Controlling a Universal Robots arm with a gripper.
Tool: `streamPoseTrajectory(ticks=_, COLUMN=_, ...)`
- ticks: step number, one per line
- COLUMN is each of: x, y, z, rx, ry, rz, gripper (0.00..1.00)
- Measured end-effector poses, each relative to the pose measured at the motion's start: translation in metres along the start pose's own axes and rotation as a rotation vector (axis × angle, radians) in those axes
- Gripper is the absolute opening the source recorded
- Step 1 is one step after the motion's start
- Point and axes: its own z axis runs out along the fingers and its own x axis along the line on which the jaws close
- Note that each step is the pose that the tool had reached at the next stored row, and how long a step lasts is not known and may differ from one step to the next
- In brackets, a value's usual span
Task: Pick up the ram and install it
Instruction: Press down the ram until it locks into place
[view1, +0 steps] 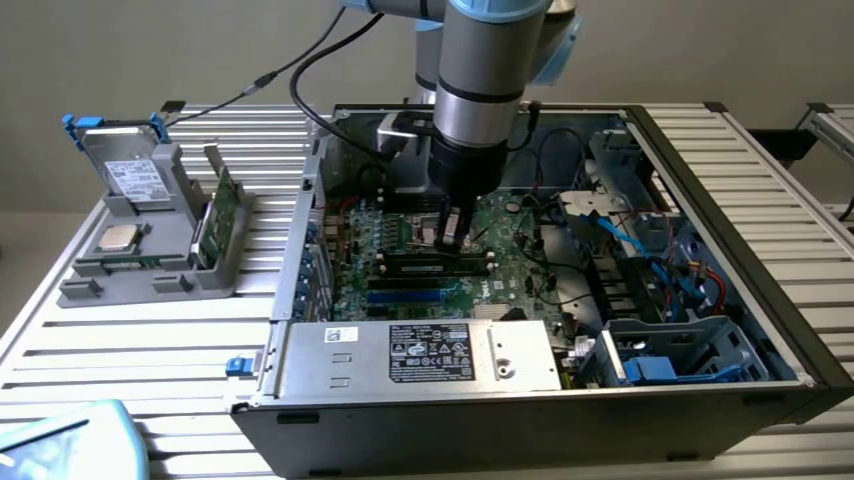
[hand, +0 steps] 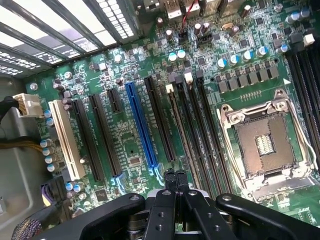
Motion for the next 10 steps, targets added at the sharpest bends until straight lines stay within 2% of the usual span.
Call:
streamPoseTrajectory(ticks=1, x=0.0000, y=0.0000, z=-0.0001, rx=0.0081, ry=-0.0019, rz=0.007, gripper=0.11)
streamPoseTrajectory(ticks=6, x=-0.0012, y=0.0005, z=-0.0014, rx=0.0569, ry=-0.0197, rz=0.044, gripper=0.11)
streamPoseTrajectory(ticks=7, x=-0.0013, y=0.0005, z=-0.0015, rx=0.0637, ry=-0.0223, rz=0.052, gripper=0.11)
streamPoseTrajectory(ticks=8, x=-0.0013, y=0.0005, z=-0.0014, rx=0.0680, ry=-0.0241, rz=0.062, gripper=0.11)
streamPoseTrajectory(ticks=10, x=-0.0013, y=0.0004, z=-0.0014, rx=0.0709, ry=-0.0256, rz=0.085, gripper=0.11)
